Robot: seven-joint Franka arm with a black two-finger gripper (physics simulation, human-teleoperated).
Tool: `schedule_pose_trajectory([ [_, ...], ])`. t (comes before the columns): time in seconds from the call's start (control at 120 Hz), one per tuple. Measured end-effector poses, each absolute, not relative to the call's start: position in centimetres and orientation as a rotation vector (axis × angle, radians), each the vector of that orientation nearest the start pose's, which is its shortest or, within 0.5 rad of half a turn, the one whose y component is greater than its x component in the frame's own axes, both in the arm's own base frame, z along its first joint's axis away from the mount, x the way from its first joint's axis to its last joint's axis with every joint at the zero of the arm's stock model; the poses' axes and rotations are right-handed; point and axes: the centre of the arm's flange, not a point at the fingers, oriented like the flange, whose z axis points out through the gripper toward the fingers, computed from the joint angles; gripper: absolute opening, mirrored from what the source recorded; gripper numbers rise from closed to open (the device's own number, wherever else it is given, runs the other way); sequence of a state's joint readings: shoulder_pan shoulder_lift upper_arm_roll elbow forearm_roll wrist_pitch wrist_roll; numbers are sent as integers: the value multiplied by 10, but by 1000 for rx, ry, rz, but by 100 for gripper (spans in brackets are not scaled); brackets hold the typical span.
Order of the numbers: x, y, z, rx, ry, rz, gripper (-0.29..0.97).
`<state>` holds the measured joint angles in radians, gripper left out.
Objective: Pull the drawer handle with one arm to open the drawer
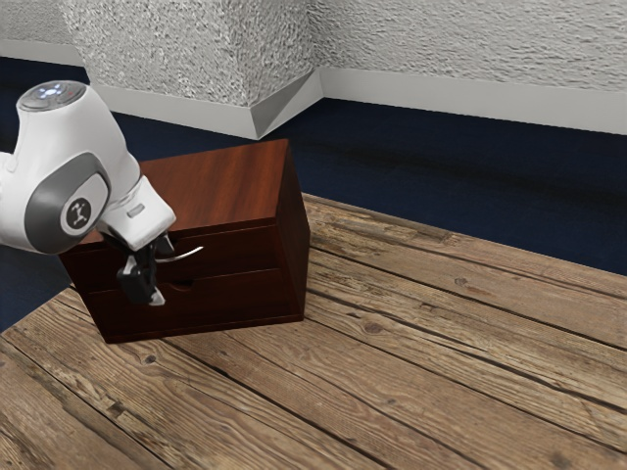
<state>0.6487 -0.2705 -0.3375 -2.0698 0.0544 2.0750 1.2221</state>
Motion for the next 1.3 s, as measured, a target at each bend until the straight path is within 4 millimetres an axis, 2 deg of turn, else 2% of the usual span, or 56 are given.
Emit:
schedule_pose_trajectory([
  [0.842,485,145,545,-2496,1360,-127,68],
  [1.3,467,141,542,-2505,1344,-105,67],
])
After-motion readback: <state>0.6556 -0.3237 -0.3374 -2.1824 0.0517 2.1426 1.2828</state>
